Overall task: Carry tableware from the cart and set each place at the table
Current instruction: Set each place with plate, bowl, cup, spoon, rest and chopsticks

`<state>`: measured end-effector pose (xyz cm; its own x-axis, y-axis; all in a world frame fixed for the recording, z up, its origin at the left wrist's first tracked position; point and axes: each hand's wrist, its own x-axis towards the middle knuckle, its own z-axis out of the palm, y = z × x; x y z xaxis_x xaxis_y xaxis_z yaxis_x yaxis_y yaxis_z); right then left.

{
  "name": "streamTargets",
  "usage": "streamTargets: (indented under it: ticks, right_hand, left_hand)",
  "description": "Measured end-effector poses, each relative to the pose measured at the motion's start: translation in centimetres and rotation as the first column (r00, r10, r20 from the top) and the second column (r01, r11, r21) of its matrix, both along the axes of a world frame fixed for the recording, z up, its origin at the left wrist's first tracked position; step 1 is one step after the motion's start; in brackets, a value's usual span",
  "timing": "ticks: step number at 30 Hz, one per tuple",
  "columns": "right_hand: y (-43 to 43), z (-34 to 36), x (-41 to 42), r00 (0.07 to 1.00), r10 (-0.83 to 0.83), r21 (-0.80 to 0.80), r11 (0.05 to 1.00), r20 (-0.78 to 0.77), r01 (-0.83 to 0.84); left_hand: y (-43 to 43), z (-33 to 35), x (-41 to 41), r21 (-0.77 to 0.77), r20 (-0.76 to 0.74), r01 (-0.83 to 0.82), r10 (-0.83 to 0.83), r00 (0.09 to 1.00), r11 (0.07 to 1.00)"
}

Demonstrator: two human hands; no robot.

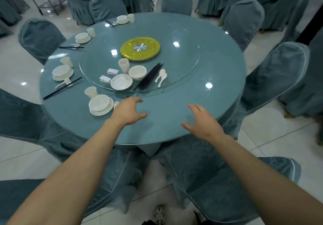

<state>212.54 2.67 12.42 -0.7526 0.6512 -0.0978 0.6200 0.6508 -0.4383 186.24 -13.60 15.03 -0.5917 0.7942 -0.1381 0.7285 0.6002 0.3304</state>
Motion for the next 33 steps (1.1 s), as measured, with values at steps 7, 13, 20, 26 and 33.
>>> streamTargets:
  ticks: [7, 13, 20, 26, 33]
  right_hand:
    - [5.2, -2.0, 2.4, 0.993, 0.115, -0.02, 0.993, -0.009, -0.115]
    - [10.4, -3.5, 6.2, 0.957, 0.287, -0.072, 0.956, 0.029, -0.285]
    - [12.8, -2.5, 8.6, 0.917, 0.4, -0.06, 0.915, 0.013, -0.398]
    - [13.5, -1.2, 10.9, 0.91, 0.415, -0.039, 0.909, -0.027, -0.415]
    - [16.3, -1.3, 13.6, 0.9, 0.437, -0.022, 0.899, 0.0, -0.436]
  left_hand:
    - [3.2, -1.0, 5.1, -0.017, -0.003, -0.092, 0.092, 0.996, 0.996]
    - [4.8, -2.9, 13.5, -0.102, 0.033, -0.184, 0.189, 0.982, 0.978]
    - [4.9, -2.1, 19.4, -0.101, 0.05, -0.222, 0.228, 0.972, 0.97]
    - [6.1, -1.6, 21.9, -0.045, 0.055, -0.217, 0.22, 0.974, 0.975]
    - [8.4, -3.3, 25.6, -0.044, 0.081, -0.219, 0.222, 0.972, 0.975]
